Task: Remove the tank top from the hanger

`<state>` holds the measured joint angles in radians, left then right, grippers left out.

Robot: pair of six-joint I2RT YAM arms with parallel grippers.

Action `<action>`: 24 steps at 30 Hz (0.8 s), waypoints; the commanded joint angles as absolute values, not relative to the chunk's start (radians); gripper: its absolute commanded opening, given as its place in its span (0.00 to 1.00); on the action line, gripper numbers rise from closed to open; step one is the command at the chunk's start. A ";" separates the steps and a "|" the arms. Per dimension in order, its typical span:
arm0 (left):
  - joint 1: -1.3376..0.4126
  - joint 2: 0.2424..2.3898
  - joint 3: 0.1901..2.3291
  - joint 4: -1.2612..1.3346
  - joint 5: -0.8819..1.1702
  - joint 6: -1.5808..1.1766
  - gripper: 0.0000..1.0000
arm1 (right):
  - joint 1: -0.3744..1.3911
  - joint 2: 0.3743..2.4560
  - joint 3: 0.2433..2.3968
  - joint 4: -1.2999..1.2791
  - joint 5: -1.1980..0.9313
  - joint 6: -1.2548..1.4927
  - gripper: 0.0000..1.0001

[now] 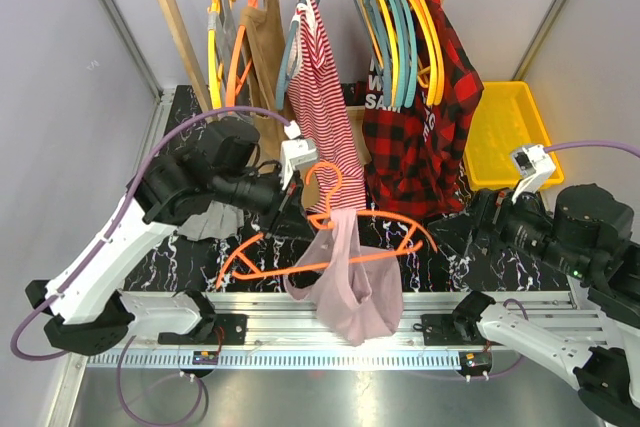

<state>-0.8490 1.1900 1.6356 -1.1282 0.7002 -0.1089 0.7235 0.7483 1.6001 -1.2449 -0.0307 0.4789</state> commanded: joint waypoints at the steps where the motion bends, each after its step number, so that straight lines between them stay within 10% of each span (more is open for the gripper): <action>1: -0.850 1.252 1.716 -1.060 0.479 -0.234 0.00 | 0.721 0.770 1.574 -1.238 0.076 0.517 1.00; 6: -0.925 1.437 1.825 -1.090 0.378 -0.299 0.00 | 0.721 0.836 1.367 -0.999 -0.253 0.541 1.00; 16: -0.985 1.644 2.096 -1.268 0.288 -0.311 0.00 | 0.733 0.902 1.223 -0.855 -0.213 0.561 1.00; 24: -1.009 1.684 2.200 -1.393 0.293 -0.287 0.00 | 0.738 0.896 1.141 -0.853 -0.117 0.575 0.62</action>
<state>-1.0077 1.7081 2.1601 -1.3392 0.3012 -0.2955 0.7284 0.9268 1.1469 -0.8867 -0.1837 0.5690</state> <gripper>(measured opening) 0.112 0.659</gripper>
